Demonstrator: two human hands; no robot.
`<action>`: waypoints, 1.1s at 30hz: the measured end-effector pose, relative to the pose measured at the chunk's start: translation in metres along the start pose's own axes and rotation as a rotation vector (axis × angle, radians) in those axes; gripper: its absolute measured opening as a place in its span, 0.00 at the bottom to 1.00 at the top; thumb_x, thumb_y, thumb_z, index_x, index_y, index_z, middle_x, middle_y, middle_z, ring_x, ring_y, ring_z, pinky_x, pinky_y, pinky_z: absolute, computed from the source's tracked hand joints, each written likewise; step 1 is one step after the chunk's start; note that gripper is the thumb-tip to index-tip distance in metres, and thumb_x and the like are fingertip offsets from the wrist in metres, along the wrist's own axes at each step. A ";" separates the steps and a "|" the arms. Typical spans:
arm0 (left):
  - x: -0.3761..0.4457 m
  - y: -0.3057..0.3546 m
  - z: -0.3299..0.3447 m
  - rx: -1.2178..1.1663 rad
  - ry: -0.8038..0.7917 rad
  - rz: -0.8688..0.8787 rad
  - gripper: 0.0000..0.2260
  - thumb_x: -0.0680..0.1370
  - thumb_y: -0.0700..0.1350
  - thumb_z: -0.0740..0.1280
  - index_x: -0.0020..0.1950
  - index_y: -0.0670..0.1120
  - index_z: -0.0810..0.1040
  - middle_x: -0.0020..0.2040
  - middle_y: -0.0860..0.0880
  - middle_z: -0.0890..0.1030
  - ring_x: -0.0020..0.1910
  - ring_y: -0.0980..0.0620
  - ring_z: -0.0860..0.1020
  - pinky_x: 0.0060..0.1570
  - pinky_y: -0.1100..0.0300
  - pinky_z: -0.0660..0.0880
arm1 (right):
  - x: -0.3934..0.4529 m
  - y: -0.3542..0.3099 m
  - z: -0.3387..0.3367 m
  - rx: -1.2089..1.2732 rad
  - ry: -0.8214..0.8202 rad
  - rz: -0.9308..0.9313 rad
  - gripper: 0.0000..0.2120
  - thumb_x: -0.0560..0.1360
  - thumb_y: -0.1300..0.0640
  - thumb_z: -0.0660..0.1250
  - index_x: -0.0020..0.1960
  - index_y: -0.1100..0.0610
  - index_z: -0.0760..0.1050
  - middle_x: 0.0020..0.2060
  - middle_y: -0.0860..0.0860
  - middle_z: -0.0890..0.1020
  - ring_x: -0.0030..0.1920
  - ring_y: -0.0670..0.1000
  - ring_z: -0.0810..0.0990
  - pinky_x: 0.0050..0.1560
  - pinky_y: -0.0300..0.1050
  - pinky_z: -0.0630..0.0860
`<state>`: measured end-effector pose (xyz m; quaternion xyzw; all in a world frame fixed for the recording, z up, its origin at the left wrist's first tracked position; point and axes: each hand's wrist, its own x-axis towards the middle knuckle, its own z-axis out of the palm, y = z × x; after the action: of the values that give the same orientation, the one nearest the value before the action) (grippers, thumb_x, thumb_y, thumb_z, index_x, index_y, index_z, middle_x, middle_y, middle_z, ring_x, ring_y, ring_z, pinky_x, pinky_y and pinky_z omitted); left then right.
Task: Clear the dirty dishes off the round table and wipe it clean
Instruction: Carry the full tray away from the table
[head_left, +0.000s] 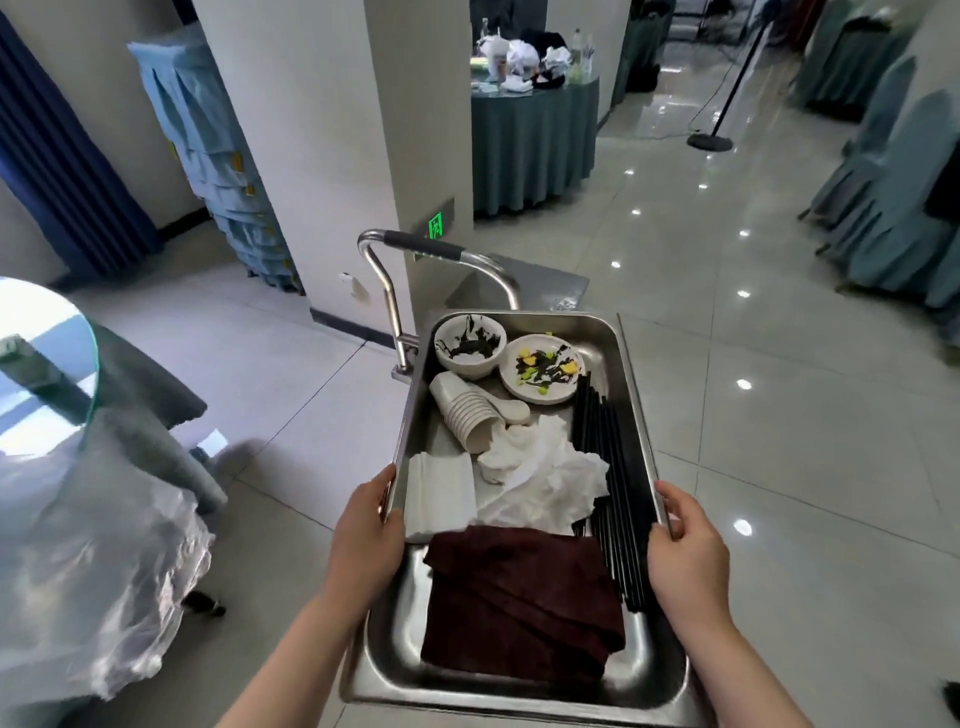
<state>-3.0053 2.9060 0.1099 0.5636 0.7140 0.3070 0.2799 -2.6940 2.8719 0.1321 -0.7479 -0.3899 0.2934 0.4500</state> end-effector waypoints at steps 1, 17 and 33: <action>0.019 0.008 0.008 0.002 -0.011 0.008 0.24 0.77 0.38 0.61 0.73 0.50 0.69 0.63 0.53 0.75 0.59 0.57 0.72 0.59 0.61 0.66 | 0.019 -0.002 0.003 0.000 0.009 0.004 0.23 0.76 0.71 0.59 0.66 0.55 0.74 0.54 0.52 0.81 0.36 0.36 0.78 0.33 0.26 0.71; 0.302 0.170 0.205 0.013 -0.075 0.076 0.20 0.80 0.44 0.61 0.73 0.51 0.69 0.66 0.51 0.75 0.66 0.50 0.72 0.65 0.53 0.69 | 0.376 -0.021 -0.006 -0.040 0.084 0.087 0.21 0.76 0.70 0.60 0.64 0.54 0.76 0.47 0.50 0.82 0.33 0.41 0.78 0.31 0.25 0.70; 0.616 0.279 0.335 -0.036 -0.121 0.086 0.22 0.78 0.40 0.62 0.73 0.51 0.70 0.65 0.51 0.76 0.63 0.53 0.73 0.63 0.54 0.70 | 0.710 -0.076 0.071 -0.065 0.107 0.111 0.21 0.77 0.68 0.61 0.66 0.51 0.74 0.51 0.47 0.79 0.40 0.37 0.77 0.37 0.28 0.69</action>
<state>-2.7066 3.5976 0.0677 0.6061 0.6653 0.2970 0.3192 -2.4022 3.5264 0.1080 -0.7971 -0.3325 0.2648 0.4289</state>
